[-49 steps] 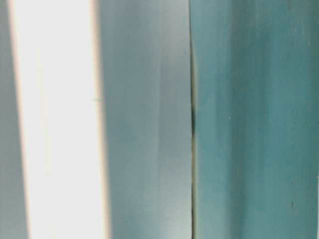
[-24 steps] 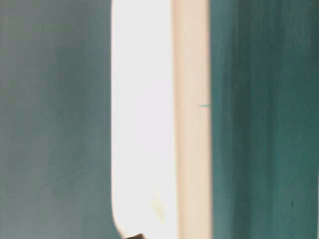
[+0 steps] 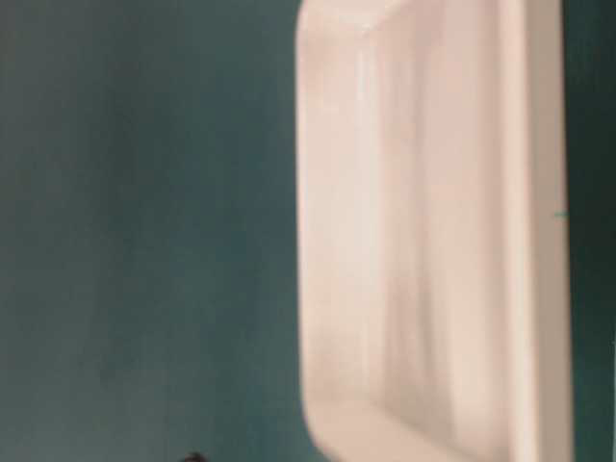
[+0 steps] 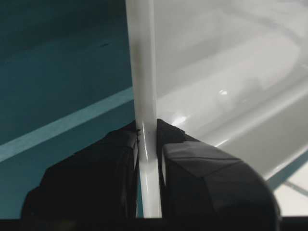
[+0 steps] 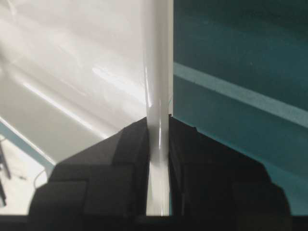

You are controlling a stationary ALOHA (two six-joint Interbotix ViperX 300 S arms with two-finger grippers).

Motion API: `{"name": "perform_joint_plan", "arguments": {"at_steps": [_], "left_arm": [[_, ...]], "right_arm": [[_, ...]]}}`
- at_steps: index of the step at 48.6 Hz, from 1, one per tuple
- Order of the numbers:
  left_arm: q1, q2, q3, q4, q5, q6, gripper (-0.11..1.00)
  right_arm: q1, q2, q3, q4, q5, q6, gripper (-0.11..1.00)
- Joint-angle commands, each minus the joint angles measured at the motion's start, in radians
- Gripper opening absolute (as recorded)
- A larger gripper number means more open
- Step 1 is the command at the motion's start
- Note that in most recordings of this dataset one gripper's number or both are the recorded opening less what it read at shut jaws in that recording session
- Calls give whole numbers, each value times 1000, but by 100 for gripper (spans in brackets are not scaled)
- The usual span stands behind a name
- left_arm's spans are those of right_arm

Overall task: Lift the white case with both hands.
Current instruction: 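Lower the held tray back onto the table with both grippers, then open both grippers to release the tray rims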

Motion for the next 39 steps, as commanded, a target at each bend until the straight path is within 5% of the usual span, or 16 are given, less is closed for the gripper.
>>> {"name": "perform_joint_plan", "arguments": {"at_steps": [1, 39], "left_arm": [[-8, 40, 17, 6, -8, -5, 7], [38, 206, 91, 6, -178, 5, 7]], "right_arm": [[2, 51, 8, 2, -11, -2, 11], [8, 273, 34, 11, -101, 0, 11]]}}
